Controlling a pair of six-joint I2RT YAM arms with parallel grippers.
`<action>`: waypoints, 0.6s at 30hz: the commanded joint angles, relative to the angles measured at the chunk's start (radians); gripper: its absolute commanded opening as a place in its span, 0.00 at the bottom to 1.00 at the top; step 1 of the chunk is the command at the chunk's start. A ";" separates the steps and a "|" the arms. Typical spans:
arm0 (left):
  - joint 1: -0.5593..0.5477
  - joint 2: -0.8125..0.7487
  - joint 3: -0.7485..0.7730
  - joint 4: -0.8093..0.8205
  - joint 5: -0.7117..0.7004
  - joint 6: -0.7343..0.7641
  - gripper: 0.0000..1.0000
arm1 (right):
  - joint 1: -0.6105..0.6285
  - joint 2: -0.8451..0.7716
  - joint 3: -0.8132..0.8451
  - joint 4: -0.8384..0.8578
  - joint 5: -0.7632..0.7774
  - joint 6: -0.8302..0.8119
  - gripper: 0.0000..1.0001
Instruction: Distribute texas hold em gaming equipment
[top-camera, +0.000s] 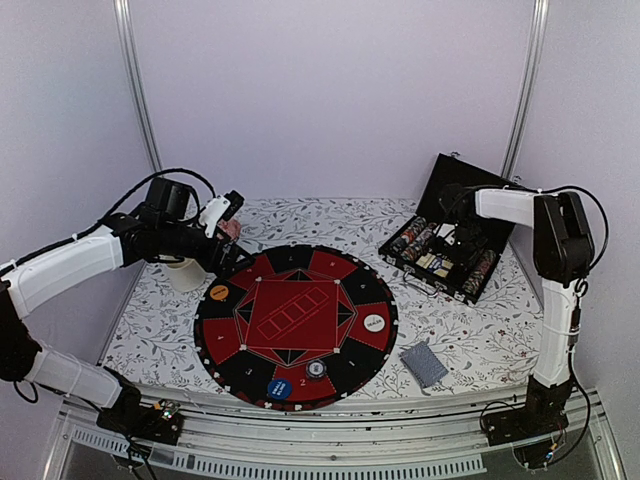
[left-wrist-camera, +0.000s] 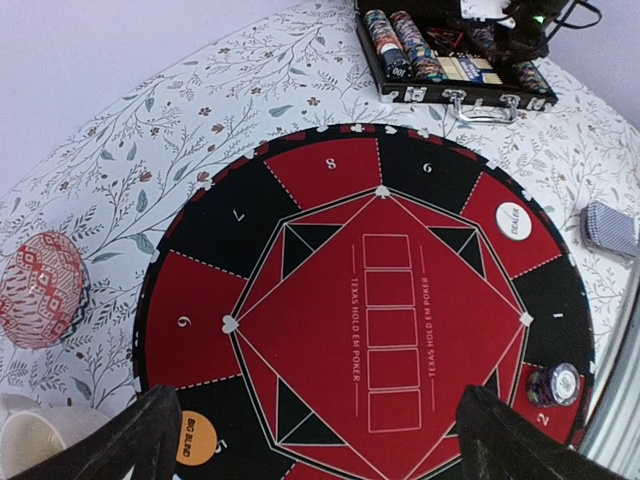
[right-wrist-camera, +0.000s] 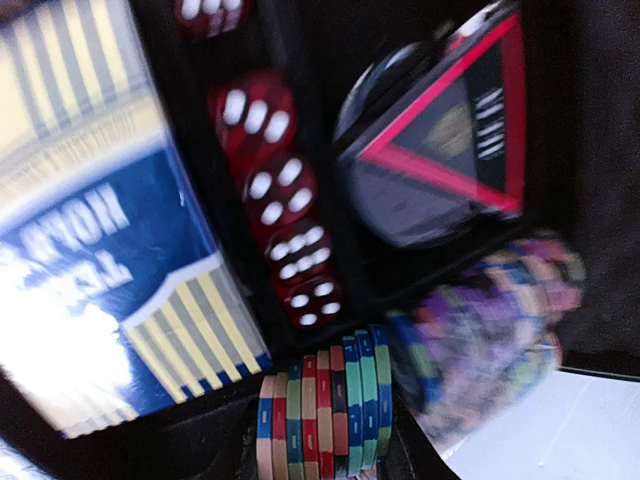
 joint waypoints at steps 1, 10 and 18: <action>0.014 -0.049 -0.022 0.037 0.038 0.025 0.98 | 0.002 -0.084 0.150 -0.080 -0.027 0.095 0.02; -0.027 -0.180 -0.095 0.156 0.071 0.090 0.95 | 0.143 -0.157 0.448 -0.231 -0.419 0.366 0.02; -0.288 -0.177 -0.063 0.168 -0.193 0.196 0.98 | 0.417 -0.139 0.253 0.139 -1.037 0.615 0.02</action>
